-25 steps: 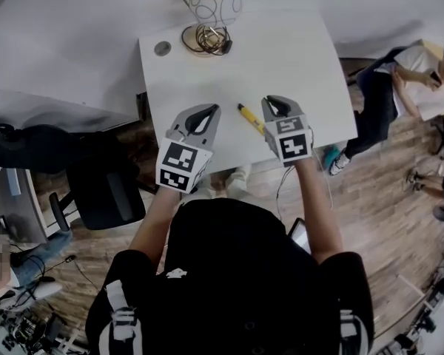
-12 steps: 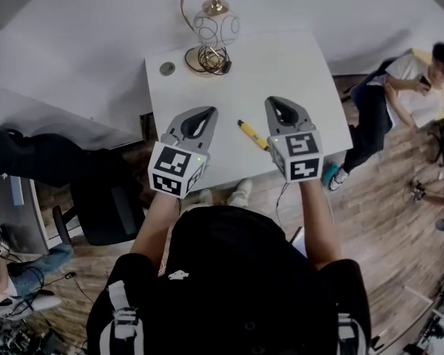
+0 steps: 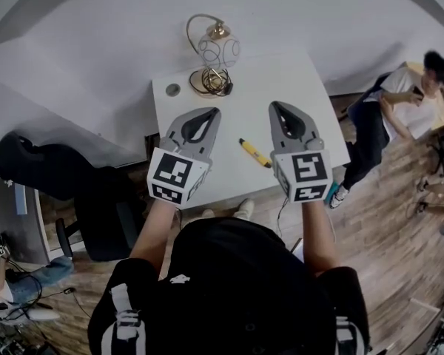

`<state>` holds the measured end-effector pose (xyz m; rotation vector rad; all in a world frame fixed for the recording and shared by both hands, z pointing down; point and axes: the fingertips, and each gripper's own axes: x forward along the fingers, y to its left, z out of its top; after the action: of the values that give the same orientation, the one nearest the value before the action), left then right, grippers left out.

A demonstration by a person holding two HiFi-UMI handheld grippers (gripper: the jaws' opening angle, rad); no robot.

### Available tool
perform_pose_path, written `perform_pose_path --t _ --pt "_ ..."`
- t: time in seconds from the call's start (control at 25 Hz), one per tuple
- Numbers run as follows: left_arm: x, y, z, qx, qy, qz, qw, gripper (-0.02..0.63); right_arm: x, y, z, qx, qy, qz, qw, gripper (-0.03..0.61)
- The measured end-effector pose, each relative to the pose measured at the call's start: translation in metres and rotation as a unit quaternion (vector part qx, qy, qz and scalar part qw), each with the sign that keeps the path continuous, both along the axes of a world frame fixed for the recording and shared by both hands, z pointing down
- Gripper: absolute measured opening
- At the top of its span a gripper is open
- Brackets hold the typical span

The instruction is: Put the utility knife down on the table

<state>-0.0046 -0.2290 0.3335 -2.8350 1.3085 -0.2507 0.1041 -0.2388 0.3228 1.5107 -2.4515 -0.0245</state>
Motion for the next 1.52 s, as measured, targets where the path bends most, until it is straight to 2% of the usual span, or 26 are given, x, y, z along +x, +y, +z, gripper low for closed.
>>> perform_pose_path --t 0.24,0.36,0.44,0.64,0.84,1.44,1.52 --pt "0.002 0.004 -0.037 0.053 0.013 -0.002 0.9985 0.018 0.001 0.005 -0.023 0.022 -0.017 0.002 1.0 0.035" --pt "0.001 0.005 -0.049 0.068 0.016 -0.004 0.9976 0.018 0.002 0.009 -0.029 0.014 -0.037 0.005 0.999 0.035" --pt "0.0 0.005 -0.054 0.074 0.019 -0.005 0.997 0.019 0.003 0.008 -0.036 0.029 -0.05 0.005 0.998 0.035" --pt "-0.001 0.003 -0.059 0.076 0.023 -0.008 0.9968 0.018 0.004 0.007 -0.041 0.036 -0.058 0.012 0.998 0.035" --pt "-0.003 0.006 -0.065 0.086 0.025 -0.007 0.9959 0.019 -0.002 0.009 -0.047 0.061 -0.05 0.006 0.997 0.034" --pt "-0.011 0.009 -0.063 0.081 0.028 -0.025 0.996 0.018 -0.007 0.011 -0.039 0.059 -0.041 0.001 0.997 0.034" --pt "-0.01 0.009 -0.062 0.088 0.017 -0.025 0.9957 0.018 -0.007 0.011 -0.041 0.056 -0.041 0.003 0.998 0.034"
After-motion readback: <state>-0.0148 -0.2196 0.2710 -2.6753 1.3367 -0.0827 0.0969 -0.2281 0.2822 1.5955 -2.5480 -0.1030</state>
